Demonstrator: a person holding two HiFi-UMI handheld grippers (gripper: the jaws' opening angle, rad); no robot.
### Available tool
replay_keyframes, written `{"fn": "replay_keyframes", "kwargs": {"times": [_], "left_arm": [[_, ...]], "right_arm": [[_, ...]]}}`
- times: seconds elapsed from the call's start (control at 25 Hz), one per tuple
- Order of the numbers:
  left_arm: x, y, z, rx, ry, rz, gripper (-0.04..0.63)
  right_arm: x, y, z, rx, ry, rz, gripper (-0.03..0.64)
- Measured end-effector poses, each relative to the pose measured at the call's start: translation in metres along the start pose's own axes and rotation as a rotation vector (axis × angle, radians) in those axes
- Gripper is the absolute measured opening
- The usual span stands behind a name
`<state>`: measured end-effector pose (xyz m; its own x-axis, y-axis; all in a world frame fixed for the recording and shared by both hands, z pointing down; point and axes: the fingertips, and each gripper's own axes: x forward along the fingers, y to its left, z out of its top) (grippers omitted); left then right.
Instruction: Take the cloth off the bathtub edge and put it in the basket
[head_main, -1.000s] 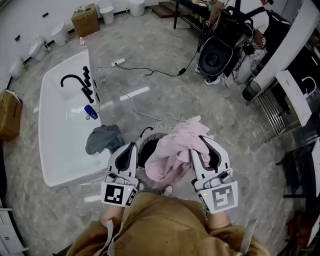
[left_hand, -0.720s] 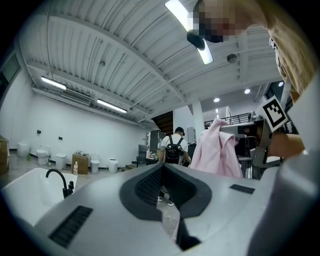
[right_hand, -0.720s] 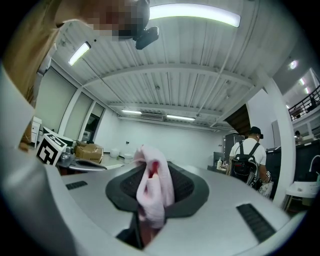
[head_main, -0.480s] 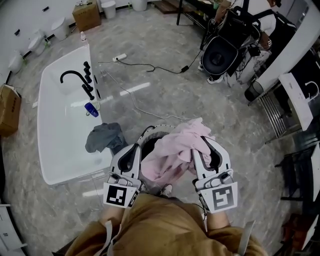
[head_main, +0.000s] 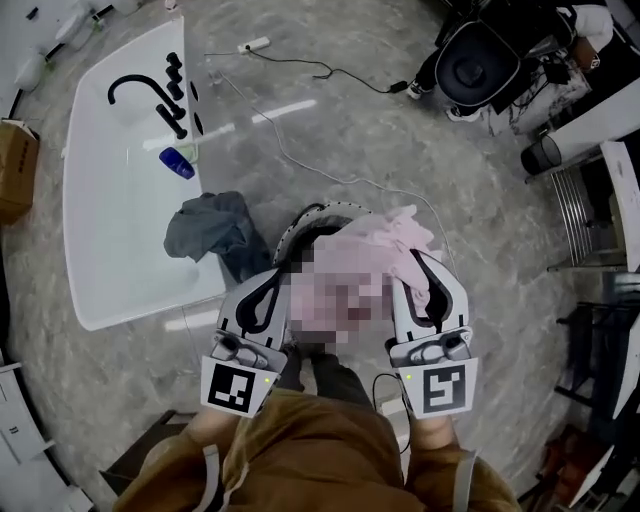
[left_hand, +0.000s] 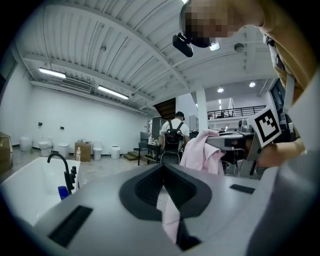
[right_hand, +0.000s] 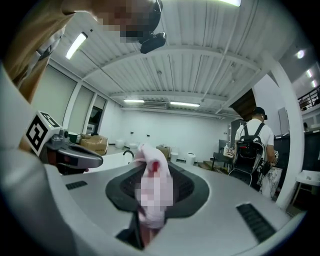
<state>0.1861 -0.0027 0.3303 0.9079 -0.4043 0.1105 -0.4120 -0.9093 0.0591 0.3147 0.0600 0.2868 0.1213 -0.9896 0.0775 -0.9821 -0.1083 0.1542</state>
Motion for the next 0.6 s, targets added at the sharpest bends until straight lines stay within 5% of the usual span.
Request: {"fn": "replay_keyframes", "kwargs": {"times": [0.6], "left_arm": [[0.048,0.051,-0.174,-0.037,0.108,0.056,0.008]], "right_arm": [[0.082,0.031,-0.206,-0.015,0.178,0.082,0.084]]}}
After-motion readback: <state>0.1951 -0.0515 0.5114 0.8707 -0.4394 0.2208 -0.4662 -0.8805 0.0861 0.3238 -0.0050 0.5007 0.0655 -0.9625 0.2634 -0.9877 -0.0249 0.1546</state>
